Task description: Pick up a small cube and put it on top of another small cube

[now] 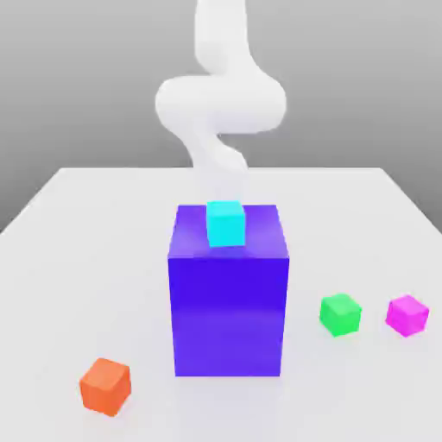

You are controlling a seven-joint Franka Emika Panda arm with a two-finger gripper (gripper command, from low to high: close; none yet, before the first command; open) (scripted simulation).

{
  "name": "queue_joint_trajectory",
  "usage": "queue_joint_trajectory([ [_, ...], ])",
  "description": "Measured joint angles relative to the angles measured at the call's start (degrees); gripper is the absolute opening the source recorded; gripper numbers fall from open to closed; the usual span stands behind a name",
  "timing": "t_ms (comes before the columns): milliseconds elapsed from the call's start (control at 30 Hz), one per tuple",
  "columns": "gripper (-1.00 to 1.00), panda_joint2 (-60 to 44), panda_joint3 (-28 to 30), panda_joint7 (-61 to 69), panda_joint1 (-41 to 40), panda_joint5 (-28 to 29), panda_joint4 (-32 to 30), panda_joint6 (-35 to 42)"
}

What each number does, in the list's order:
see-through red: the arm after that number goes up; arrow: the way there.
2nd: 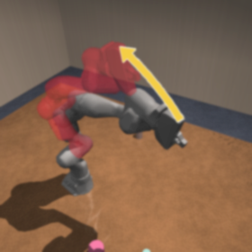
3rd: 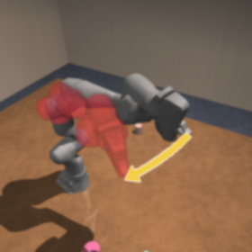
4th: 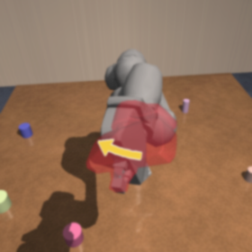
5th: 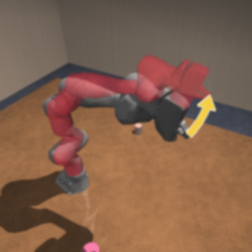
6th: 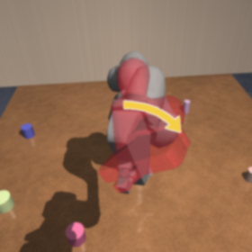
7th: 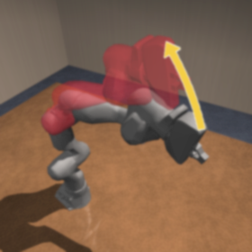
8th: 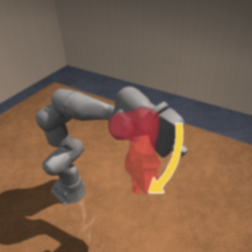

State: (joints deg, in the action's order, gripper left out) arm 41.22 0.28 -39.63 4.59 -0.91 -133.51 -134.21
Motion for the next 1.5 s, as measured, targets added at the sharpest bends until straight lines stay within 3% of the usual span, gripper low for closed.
queue_joint_trajectory([
  [333, 0.00, -18.7, -1.0, 25.1, 17.0, -3.8, -6.9, -9.7],
  [633, 0.00, -35.1, -6.2, 45.4, 28.2, -4.5, -13.1, -18.5],
  [867, 0.00, -47.9, -9.3, 55.3, 36.7, 3.2, -17.9, -25.3],
  [1067, 0.00, -60.2, -5.1, 52.9, 40.7, 9.2, -16.5, -34.6],
  [1100, -1.00, -61.6, -4.5, 52.9, 41.3, 9.3, -16.2, -35.7],
  [1333, -1.00, -61.6, -4.5, 52.7, 41.3, 9.4, -16.2, -35.6],
  [1500, -1.00, -52.5, -7.2, 55.6, 39.4, 5.7, -18.0, -28.4],
])
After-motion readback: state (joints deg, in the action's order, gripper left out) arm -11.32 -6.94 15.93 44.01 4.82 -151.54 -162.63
